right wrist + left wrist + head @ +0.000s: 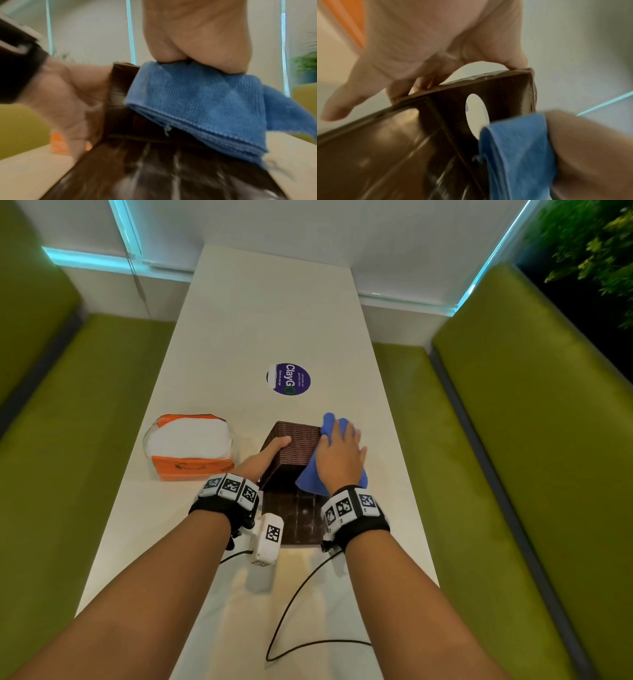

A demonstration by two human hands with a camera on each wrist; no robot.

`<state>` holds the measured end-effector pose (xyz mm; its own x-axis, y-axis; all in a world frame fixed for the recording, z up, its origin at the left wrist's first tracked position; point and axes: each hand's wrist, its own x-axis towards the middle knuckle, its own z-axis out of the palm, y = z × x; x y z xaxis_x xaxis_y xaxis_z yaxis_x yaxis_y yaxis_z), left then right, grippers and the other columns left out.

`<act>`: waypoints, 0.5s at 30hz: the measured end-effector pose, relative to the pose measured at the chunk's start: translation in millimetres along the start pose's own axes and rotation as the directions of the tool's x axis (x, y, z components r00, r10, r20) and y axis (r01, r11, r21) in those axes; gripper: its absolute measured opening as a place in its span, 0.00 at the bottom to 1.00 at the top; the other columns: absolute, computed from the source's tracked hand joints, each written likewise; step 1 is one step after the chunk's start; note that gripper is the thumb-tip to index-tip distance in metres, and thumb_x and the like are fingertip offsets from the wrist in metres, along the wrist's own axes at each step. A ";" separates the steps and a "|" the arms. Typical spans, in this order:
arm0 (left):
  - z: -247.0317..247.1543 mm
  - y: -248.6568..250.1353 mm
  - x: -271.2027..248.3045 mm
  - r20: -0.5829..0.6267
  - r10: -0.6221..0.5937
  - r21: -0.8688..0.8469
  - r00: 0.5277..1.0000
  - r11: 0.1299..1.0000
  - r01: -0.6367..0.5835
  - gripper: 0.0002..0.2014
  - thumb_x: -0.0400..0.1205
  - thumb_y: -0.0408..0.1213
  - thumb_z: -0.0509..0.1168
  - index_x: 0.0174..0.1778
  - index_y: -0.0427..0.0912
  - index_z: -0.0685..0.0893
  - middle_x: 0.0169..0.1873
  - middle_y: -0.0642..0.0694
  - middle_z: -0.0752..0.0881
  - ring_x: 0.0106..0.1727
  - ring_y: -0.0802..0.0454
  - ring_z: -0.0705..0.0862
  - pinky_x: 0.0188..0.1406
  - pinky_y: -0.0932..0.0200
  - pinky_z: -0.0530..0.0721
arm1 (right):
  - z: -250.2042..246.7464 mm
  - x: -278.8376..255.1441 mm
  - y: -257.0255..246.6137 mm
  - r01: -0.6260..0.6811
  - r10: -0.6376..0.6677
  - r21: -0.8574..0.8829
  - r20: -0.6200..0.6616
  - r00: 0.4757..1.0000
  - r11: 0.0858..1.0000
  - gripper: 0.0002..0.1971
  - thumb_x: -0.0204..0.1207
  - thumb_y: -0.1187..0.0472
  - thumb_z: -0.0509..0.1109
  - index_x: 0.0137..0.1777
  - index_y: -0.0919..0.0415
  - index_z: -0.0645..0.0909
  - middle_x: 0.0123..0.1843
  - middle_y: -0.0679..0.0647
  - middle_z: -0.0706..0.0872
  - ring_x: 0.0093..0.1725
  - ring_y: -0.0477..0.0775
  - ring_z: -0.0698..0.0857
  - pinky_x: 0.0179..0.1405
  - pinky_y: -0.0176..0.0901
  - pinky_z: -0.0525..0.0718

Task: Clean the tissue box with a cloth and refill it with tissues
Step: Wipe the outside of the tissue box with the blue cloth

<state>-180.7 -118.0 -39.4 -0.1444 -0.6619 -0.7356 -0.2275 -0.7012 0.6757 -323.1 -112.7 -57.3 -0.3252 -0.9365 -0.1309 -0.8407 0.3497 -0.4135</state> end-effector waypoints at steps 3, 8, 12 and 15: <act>-0.3 3.4 2.9 0.001 0.045 0.058 0.999 0.997 -0.045 0.34 0.72 0.69 0.58 0.61 0.44 0.78 0.45 0.45 0.85 0.39 0.52 0.81 0.43 0.52 0.82 | 8.2 -10.0 -19.8 0.263 -0.265 0.063 0.041 0.963 0.963 0.26 0.87 0.55 0.47 0.84 0.53 0.51 0.87 0.53 0.52 0.86 0.53 0.48 0.85 0.55 0.46; -1.4 4.4 -9.2 0.007 0.047 0.061 0.999 0.997 -0.047 0.27 0.81 0.59 0.56 0.69 0.45 0.74 0.35 0.52 0.78 0.23 0.56 0.84 0.21 0.60 0.75 | 0.9 4.5 8.8 0.256 -0.256 0.034 0.012 0.967 0.966 0.25 0.86 0.55 0.48 0.83 0.51 0.55 0.85 0.53 0.58 0.85 0.54 0.55 0.84 0.58 0.52; 0.1 3.3 -10.7 -0.005 0.023 0.004 1.000 1.000 -0.023 0.21 0.81 0.58 0.57 0.61 0.47 0.72 0.34 0.52 0.76 0.28 0.53 0.80 0.24 0.59 0.74 | -14.5 11.8 28.6 0.099 -0.115 0.215 0.065 0.991 0.972 0.24 0.87 0.58 0.49 0.82 0.55 0.57 0.82 0.56 0.62 0.79 0.59 0.67 0.78 0.54 0.64; -3.4 0.9 -3.7 -0.001 0.017 -0.035 1.000 0.999 -0.017 0.27 0.75 0.64 0.60 0.60 0.46 0.73 0.39 0.50 0.79 0.39 0.50 0.79 0.43 0.54 0.79 | -18.9 12.0 29.0 0.030 -0.080 0.427 0.102 0.992 0.904 0.24 0.87 0.58 0.50 0.83 0.56 0.56 0.83 0.55 0.63 0.80 0.58 0.66 0.78 0.47 0.63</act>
<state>-177.1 -117.1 -35.9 -0.1471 -0.6738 -0.7242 -0.1915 -0.6989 0.6891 -359.6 -113.3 -53.9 -0.2108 -0.9593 -0.1880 -0.5844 0.2779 -0.7624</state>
